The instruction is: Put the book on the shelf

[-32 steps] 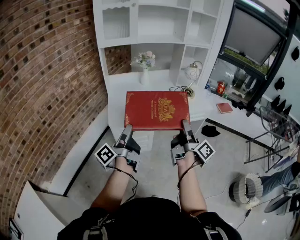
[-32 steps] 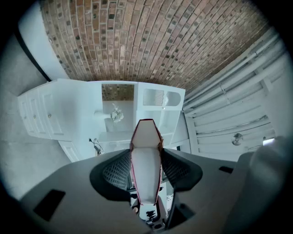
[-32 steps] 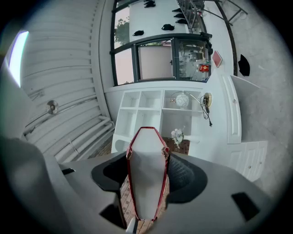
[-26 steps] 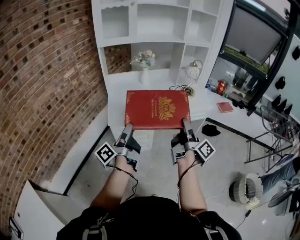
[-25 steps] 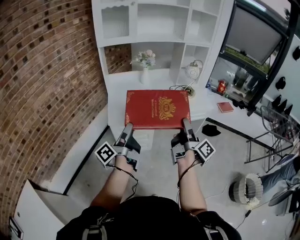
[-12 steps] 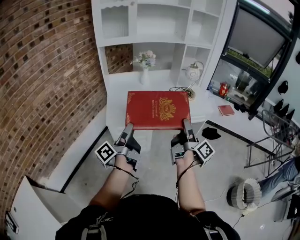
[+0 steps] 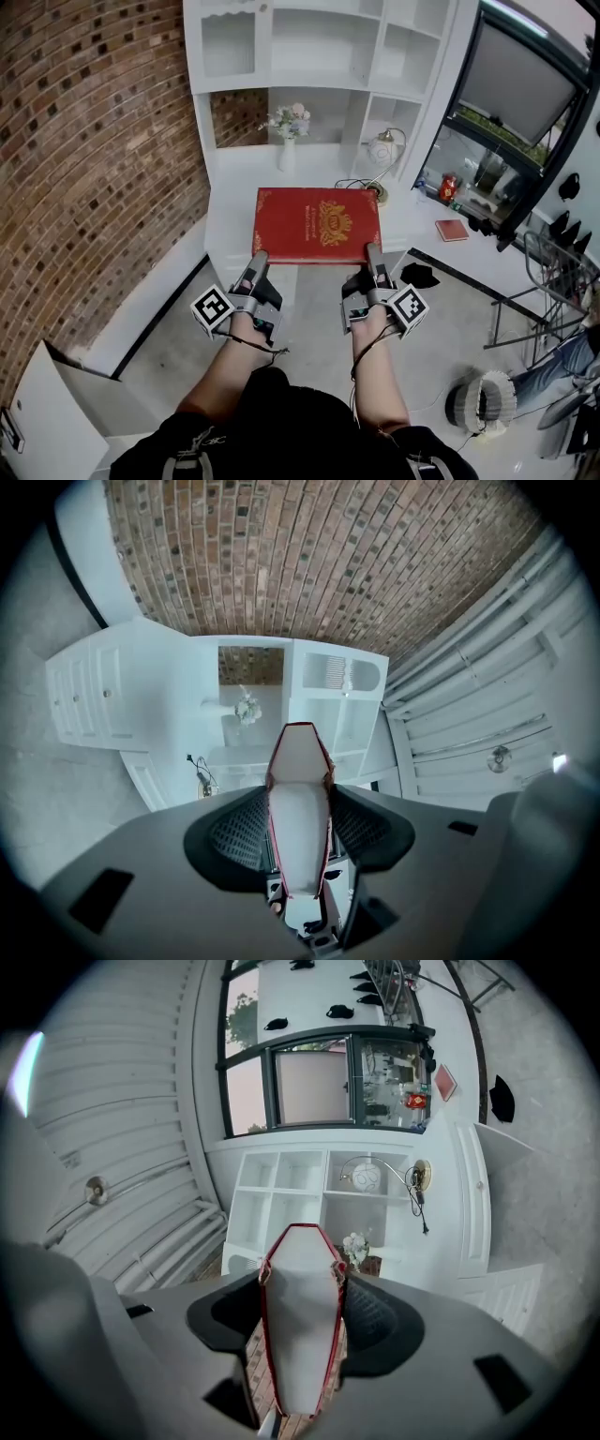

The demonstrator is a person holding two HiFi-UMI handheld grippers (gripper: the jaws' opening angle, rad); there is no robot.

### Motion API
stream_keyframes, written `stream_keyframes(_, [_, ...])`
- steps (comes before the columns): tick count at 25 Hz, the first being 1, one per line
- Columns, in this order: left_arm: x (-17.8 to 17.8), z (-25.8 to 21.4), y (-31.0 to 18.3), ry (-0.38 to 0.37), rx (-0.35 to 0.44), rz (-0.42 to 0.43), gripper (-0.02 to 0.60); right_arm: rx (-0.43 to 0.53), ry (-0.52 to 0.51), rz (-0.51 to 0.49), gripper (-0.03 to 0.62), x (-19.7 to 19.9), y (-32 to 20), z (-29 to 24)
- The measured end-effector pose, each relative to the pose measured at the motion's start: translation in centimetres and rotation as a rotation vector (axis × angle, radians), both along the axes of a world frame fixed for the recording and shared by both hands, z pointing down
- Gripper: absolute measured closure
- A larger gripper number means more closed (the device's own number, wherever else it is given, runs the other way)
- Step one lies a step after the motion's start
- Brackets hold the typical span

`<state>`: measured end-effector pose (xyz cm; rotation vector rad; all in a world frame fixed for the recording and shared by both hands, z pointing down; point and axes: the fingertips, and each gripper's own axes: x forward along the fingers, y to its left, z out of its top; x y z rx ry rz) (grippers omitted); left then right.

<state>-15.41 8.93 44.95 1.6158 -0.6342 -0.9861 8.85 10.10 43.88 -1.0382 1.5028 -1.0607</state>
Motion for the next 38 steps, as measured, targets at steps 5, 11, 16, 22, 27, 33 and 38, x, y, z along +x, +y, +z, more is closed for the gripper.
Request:
stream_keyframes(5, [0.9, 0.0, -1.6, -0.001, 0.018, -0.010, 0.359, 0.015, 0.001, -0.003, 0.332, 1.0, -1.5, 0.2])
stream_keyframes(11, [2.5, 0.9, -5.4, -0.017, 0.012, -0.010, 0.359, 0.023, -0.004, 0.001, 0.332, 2.7, -5.1, 0.6])
stream_keyframes(16, [5.1, 0.6, -10.4, -0.015, 0.029, -0.008, 0.359, 0.037, 0.002, 0.005, 0.332, 5.3, -9.9, 0.1])
stream_keyframes(22, [8.9, -0.1, -17.6, -0.001, 0.042, 0.006, 0.359, 0.034, -0.001, 0.007, 0.332, 8.8, -17.3, 0.1])
stream_keyframes(27, [10.7, -0.5, -24.1, 0.008, 0.042, -0.011, 0.359, 0.036, 0.003, -0.012, 0.332, 10.6, -24.1, -0.3])
stream_keyframes(33, [12.1, -0.1, -31.5, -0.005, 0.023, -0.023, 0.359, 0.021, 0.005, -0.027, 0.332, 12.0, -31.8, -0.4])
stream_keyframes(38, [13.0, -1.3, -36.9, 0.009, 0.035, -0.042, 0.359, 0.023, 0.013, -0.052, 0.332, 12.9, -37.9, -1.2])
